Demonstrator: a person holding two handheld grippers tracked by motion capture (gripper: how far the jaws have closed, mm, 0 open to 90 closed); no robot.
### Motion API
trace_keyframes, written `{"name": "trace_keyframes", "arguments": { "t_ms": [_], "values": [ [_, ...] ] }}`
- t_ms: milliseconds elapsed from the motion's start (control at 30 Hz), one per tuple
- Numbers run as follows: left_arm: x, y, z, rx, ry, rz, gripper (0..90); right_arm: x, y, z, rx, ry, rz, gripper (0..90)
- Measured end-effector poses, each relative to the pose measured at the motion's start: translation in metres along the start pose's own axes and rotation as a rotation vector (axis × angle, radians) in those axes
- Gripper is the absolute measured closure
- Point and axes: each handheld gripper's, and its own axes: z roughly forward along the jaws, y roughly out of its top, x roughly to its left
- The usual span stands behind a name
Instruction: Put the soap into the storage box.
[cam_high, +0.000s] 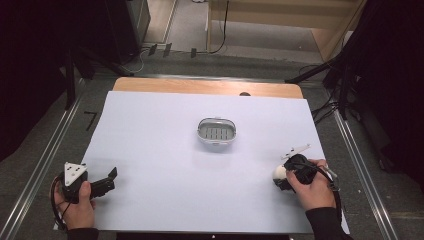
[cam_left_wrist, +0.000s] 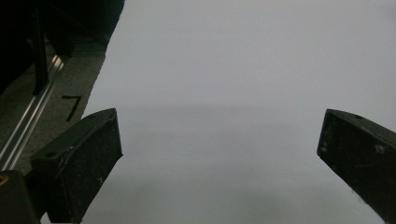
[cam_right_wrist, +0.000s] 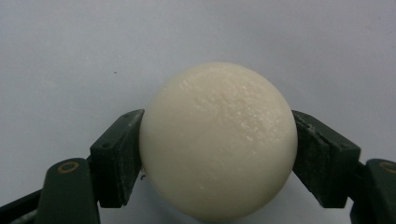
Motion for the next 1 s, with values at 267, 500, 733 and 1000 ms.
{"name": "trace_keyframes", "arguments": {
  "t_ms": [267, 500, 733, 1000],
  "values": [
    [0.0, 0.0, 0.0, 0.0, -0.001, 0.0, 0.1, 0.001, 0.005, -0.003, -0.019, 0.007, -0.001, 24.6],
    [0.001, 0.0, 0.0, -0.003, -0.006, -0.002, 0.1, 0.003, 0.013, -0.005, -0.015, 0.007, -0.023, 24.6],
    [0.001, 0.0, 0.0, -0.004, -0.007, -0.005, 0.1, 0.006, 0.024, -0.007, -0.021, 0.011, -0.037, 24.6],
    [0.001, 0.0, 0.0, -0.003, -0.008, -0.004, 0.1, 0.011, 0.034, -0.007, -0.023, 0.014, -0.051, 24.6]
  ]
}}
